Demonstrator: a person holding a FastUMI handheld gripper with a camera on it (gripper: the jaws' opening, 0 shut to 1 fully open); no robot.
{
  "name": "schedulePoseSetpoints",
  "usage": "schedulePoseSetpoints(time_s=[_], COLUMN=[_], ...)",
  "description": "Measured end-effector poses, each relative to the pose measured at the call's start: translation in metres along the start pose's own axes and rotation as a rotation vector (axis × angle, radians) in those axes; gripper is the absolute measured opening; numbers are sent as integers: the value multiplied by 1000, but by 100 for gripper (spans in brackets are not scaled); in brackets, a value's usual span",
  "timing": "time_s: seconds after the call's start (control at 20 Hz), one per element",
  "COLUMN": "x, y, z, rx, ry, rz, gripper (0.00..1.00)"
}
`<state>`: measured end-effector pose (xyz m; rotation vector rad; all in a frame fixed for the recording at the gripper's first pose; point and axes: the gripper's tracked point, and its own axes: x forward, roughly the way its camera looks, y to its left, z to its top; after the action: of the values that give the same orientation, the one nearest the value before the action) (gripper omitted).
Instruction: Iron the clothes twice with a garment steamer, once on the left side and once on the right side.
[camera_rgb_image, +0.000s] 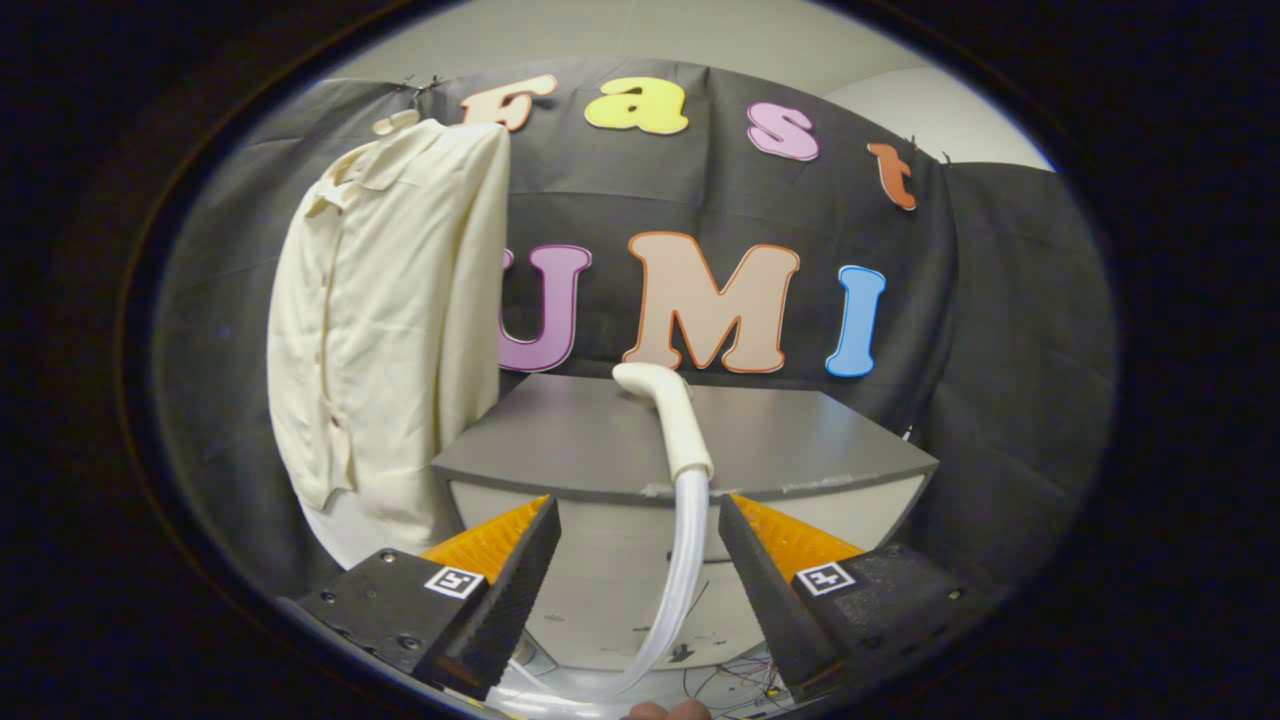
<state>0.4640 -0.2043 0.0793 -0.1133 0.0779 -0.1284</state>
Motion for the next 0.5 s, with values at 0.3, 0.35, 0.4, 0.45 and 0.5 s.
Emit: schedulePoseSetpoints(time_s=[0.3,0.35,0.4,0.45,0.5], x=[100,111,122,131,139], y=[-19,-21,-21,-20,-20], z=[4,5,4,6,8], rx=[26,28,29,31,34], ry=[48,54,58,62,66], rz=[3,7,14,20,25], gripper=[98,98,98,98,98])
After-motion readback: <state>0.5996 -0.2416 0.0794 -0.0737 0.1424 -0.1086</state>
